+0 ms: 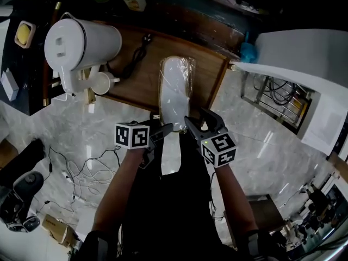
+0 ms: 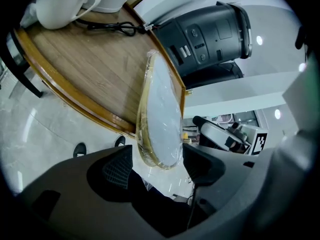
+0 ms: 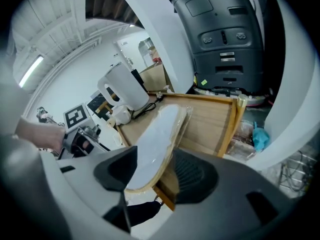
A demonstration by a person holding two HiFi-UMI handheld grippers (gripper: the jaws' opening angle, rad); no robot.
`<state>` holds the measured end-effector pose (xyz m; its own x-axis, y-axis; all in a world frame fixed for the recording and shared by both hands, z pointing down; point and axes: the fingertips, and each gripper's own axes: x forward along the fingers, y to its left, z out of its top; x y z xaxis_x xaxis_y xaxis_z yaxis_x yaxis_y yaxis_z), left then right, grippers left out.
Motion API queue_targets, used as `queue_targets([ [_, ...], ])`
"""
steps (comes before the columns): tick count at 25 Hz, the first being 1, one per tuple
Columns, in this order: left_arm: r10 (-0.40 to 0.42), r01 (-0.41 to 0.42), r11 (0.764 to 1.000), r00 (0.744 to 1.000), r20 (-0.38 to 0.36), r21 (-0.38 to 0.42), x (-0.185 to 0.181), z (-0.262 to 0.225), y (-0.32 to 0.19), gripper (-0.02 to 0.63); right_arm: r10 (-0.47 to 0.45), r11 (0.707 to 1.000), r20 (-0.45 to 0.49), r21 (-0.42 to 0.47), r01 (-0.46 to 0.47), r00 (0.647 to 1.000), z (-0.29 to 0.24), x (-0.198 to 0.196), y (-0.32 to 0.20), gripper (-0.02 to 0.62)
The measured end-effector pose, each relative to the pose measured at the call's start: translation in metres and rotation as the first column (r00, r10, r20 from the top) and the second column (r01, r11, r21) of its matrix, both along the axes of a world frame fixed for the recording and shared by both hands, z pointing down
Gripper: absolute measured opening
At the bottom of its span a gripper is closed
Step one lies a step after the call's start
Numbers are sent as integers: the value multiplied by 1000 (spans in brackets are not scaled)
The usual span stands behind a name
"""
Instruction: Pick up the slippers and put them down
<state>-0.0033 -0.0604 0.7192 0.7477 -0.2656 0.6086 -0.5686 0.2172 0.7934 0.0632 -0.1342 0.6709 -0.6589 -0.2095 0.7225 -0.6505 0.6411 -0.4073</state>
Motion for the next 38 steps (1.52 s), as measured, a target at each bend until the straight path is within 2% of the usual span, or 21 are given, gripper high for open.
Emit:
queue_targets([
  [3,4,-3,1000,999,35,-13,-5,0,3,351,1,1000,6,7,-1,1000,-13,0,3,227],
  [6,27,-27,1000,998,56,-4,-7,-6,5,362,-12,1000,16,17,12,1000,-26,-3,8,227],
  [9,130,-133,990,989,72,36,-1,-20,11,360,-25,999,23,36,24,999,-41,-4,16,217],
  [11,195,-201,978,977,88,63,3,-30,14,360,-20,999,15,50,20,1000,-48,-1,20,150],
  [13,213,-221,971,973,91,91,4,-42,9,358,-19,998,8,62,18,1000,-54,1,23,78],
  [15,200,-211,969,975,92,126,3,-57,2,348,-26,997,11,73,25,1000,-62,1,27,39],
  [16,189,-202,968,977,99,150,3,-65,-1,322,-30,996,13,80,29,999,-67,2,30,25],
  [19,131,-154,959,985,110,238,-2,-91,-10,196,-36,994,2,107,36,999,-79,5,38,11],
  [21,69,-80,956,997,47,282,-3,-110,-12,101,-39,992,-7,121,40,999,-86,5,44,9],
  [23,3,11,959,999,-49,284,-1,-126,-12,47,-46,990,-11,130,47,999,-94,4,50,9],
  [25,-21,49,955,995,-96,292,0,-138,-13,34,-46,988,-8,146,47,999,-105,5,53,8],
  [31,-13,48,921,995,-95,386,0,-180,-5,11,-9,984,30,179,4,1000,-139,16,69,8],
  [35,21,8,880,998,-55,474,-9,-205,1,11,29,977,45,208,-38,999,-154,15,74,8],
  [38,57,-22,850,997,-52,526,-11,-221,4,11,51,971,40,232,-59,998,-161,11,76,6],
])
